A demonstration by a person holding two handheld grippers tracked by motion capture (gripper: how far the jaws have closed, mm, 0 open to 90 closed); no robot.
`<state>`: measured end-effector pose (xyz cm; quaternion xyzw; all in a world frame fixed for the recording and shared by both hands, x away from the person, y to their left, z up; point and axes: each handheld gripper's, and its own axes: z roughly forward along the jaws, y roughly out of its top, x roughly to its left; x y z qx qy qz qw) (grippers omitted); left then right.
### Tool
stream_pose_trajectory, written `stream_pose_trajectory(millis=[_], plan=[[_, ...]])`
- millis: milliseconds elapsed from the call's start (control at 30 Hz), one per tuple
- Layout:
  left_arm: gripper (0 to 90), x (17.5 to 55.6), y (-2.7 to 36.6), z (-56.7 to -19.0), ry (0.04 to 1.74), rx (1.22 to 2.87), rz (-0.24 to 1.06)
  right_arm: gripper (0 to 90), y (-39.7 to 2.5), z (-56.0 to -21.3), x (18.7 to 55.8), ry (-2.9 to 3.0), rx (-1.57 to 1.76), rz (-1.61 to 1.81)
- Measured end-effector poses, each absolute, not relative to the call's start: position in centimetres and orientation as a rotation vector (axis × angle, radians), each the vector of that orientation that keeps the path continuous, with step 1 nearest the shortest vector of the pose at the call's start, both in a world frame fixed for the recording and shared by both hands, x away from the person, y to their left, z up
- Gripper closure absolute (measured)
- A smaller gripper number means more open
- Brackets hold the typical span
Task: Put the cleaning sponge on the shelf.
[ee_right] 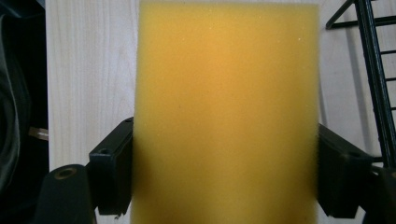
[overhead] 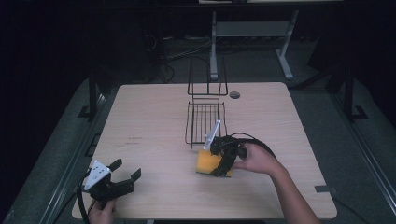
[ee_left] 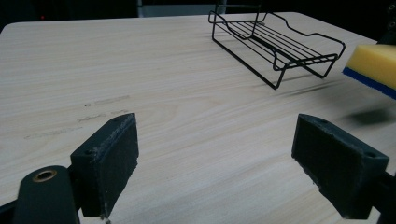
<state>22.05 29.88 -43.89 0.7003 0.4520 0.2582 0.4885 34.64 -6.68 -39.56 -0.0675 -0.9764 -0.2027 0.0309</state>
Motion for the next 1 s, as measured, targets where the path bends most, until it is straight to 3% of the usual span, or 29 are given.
stream_pose_trajectory(millis=[1000], plan=[[14.0,22.0,29.9,-43.8,1.096,1.696,0.626,21.2,-4.6,-38.9,37.2,-3.014,-0.184,-0.58]])
